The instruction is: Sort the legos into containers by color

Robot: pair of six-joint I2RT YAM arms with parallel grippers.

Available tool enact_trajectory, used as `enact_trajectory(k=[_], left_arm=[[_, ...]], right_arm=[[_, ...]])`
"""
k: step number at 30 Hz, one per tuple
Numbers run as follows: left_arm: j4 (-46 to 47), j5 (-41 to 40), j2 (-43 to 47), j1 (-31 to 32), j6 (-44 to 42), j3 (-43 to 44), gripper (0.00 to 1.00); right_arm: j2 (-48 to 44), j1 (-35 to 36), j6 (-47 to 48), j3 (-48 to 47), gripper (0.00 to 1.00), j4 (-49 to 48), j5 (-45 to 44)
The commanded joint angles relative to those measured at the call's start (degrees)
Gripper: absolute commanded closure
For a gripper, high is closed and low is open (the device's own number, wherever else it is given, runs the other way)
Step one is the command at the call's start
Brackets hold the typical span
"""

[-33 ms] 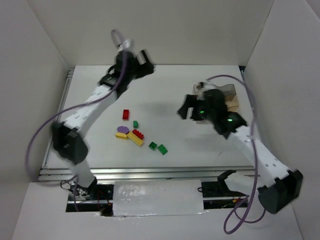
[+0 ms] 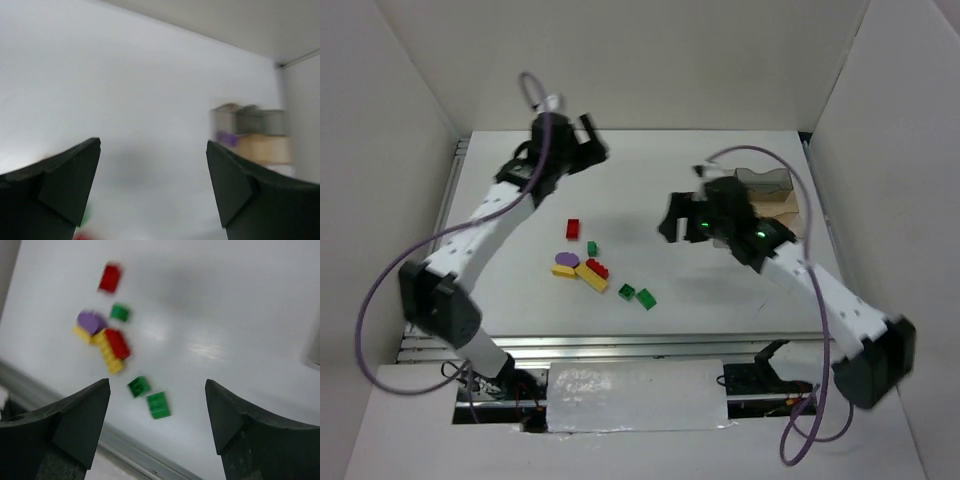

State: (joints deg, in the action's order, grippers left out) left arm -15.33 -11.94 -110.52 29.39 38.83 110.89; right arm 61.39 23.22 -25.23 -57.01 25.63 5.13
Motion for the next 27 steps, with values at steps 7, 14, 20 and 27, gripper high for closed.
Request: enact_trajectory(k=[7, 14, 20, 27], left_arm=[[-25.44, -1.77, 48.53, -12.86, -5.60, -46.02, 0.01], [-24.30, -1.50, 52.87, -13.04, -8.07, -49.81, 0.00], [-25.45, -4.66, 53.30, -13.48, -9.21, -48.66, 0.01], [-27.29, -9.14, 57.34, -13.39, -11.41, -49.10, 0.00]], right_arm=[[27.02, 27.65, 7.51, -5.74, 0.20, 4.08, -10.71], [19.73, 26.09, 2.56, -1.60, 0.13, -2.97, -12.15], [17.90, 26.17, 0.63, -2.58, 0.11, -0.84, -15.41], [12.97, 26.17, 4.04, -1.52, 0.02, 2.67, -13.31]])
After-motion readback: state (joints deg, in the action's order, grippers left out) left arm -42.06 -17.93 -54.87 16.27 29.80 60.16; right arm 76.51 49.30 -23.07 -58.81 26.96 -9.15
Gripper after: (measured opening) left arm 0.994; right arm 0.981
